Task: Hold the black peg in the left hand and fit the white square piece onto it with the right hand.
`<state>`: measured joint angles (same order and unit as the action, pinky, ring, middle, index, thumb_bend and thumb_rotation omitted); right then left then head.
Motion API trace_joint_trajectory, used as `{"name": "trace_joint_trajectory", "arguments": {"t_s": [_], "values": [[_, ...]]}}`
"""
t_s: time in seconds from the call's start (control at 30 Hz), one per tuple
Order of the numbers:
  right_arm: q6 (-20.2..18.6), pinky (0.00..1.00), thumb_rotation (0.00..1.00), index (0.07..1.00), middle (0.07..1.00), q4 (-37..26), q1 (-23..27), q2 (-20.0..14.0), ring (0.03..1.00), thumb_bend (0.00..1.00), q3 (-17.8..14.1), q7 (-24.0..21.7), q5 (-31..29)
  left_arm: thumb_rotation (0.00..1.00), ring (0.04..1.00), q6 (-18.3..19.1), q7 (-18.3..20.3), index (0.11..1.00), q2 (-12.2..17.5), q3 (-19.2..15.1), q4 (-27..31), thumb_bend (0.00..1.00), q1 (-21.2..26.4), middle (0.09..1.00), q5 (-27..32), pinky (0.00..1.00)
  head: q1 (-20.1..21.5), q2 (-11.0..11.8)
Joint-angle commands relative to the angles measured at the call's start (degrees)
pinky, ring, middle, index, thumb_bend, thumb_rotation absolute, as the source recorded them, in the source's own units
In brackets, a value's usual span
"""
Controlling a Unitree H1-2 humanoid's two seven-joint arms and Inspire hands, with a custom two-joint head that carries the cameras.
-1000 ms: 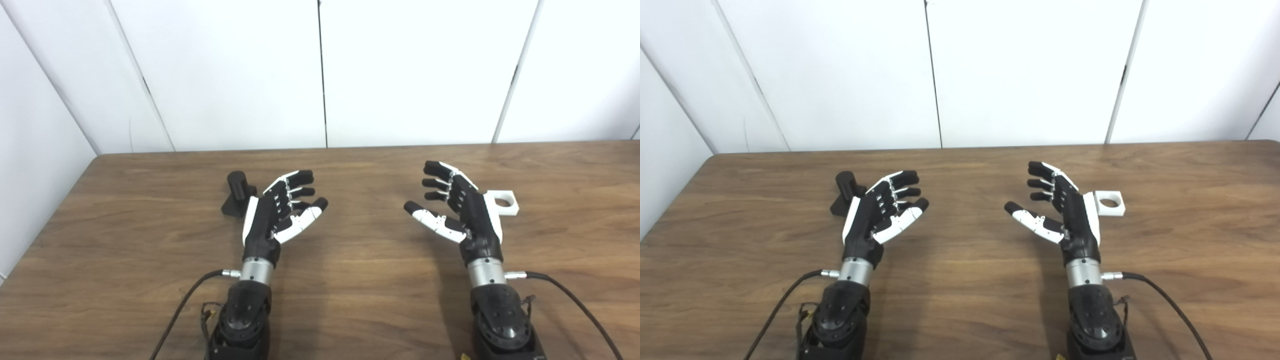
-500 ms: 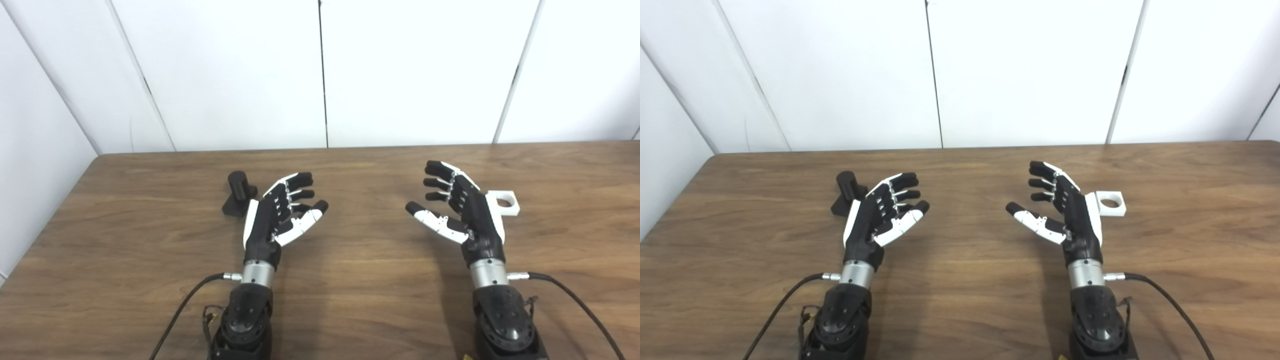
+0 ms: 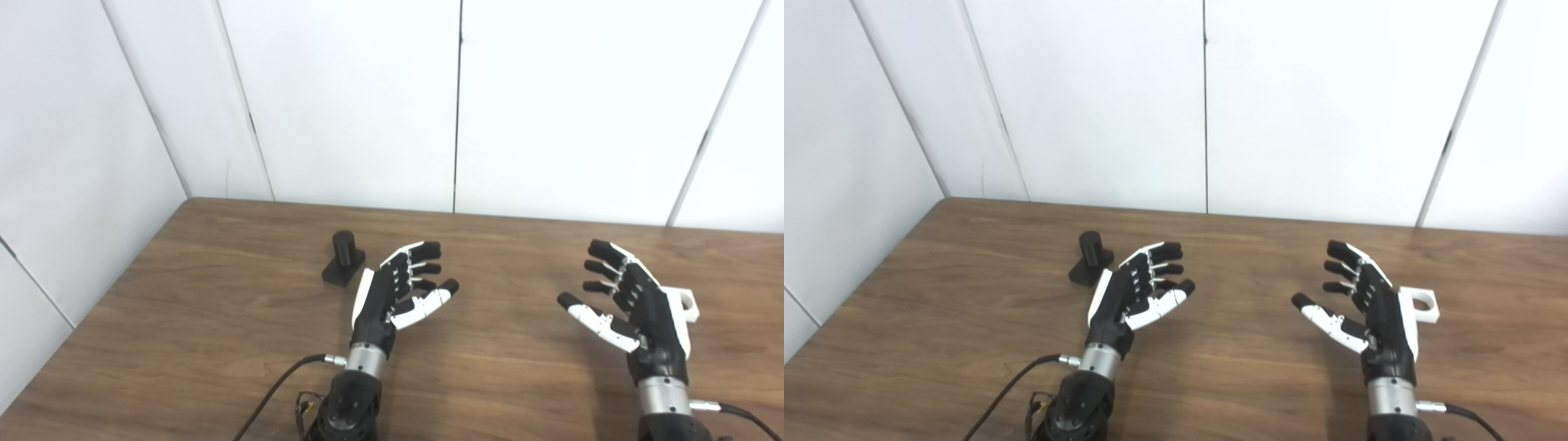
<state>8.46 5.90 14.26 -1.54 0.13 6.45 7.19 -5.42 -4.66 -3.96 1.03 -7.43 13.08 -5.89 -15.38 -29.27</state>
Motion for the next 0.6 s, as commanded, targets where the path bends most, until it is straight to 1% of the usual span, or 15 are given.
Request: {"name": "trace_joint_trajectory", "arguments": {"t_s": [0.0, 0.13, 0.2, 0.3, 0.37, 0.47, 0.5, 0.53, 0.57], "values": [[1.6, 0.61, 0.12, 0.762, 0.791, -1.8, 1.4, -0.2, 0.745, 0.65, 0.1, -0.2, 0.3, 0.17, 0.715, -1.7, -0.9, 0.713, 0.0, -0.1, 2.0, 0.62, 1.7, 0.762, -0.5, 0.61, 0.0, 0.0], [1.2, 0.61, 0.13, 0.760, 0.788, -2.2, 1.4, -0.2, 0.739, 0.66, 0.0, 0.0, 0.5, 0.16, 0.709, -1.5, -2.0, 0.711, 0.4, 0.2, 3.0, 0.62, 1.6, 0.759, -3.2, 0.60, 0.1, -0.2], [1.8, 0.60, 0.13, 0.759, 0.786, -1.9, 1.5, -0.4, 0.734, 0.66, 0.0, 0.1, 0.9, 0.13, 0.702, -1.1, -4.1, 0.706, 1.3, 0.8, 4.3, 0.62, 1.9, 0.754, -8.4, 0.58, 0.1, -0.3], [2.4, 0.59, 0.13, 0.756, 0.782, -1.5, 1.7, -0.7, 0.729, 0.65, -0.1, 0.2, 1.0, 0.09, 0.706, -0.1, -6.0, 0.699, 2.3, 1.0, 5.9, 0.63, 2.3, 0.745, -13.2, 0.56, 0.0, -0.4], [1.9, 0.59, 0.13, 0.755, 0.782, -1.5, 1.8, -0.6, 0.730, 0.66, -0.4, 0.1, 0.4, 0.10, 0.715, 2.2, -6.0, 0.695, 3.2, 0.6, 7.9, 0.63, 2.8, 0.748, -14.9, 0.56, -0.3, -0.4], [1.8, 0.59, 0.12, 0.756, 0.786, -1.4, 1.9, -0.5, 0.732, 0.65, -0.5, 0.2, 0.4, 0.12, 0.722, 4.5, -5.8, 0.693, 4.2, 0.1, 9.6, 0.64, 3.4, 0.760, -15.9, 0.57, -0.5, -0.3], [1.8, 0.60, 0.13, 0.755, 0.784, -1.3, 1.9, -0.6, 0.732, 0.65, -0.5, 0.3, 0.4, 0.11, 0.713, 5.5, -5.6, 0.691, 4.8, 0.0, 10.2, 0.67, 3.8, 0.758, -16.3, 0.56, -0.5, -0.3], [1.9, 0.60, 0.13, 0.755, 0.784, -1.1, 2.0, -0.7, 0.732, 0.65, -0.5, 0.2, 0.4, 0.12, 0.712, 6.5, -5.3, 0.691, 5.4, -0.1, 10.7, 0.67, 4.1, 0.758, -16.6, 0.56, -0.6, -0.3], [1.8, 0.60, 0.14, 0.756, 0.785, -1.0, 2.1, -0.8, 0.735, 0.65, -0.6, 0.2, 0.4, 0.14, 0.715, 7.8, -4.7, 0.699, 6.3, -0.1, 11.3, 0.68, 4.5, 0.761, -17.1, 0.57, -0.6, -0.3]]}}
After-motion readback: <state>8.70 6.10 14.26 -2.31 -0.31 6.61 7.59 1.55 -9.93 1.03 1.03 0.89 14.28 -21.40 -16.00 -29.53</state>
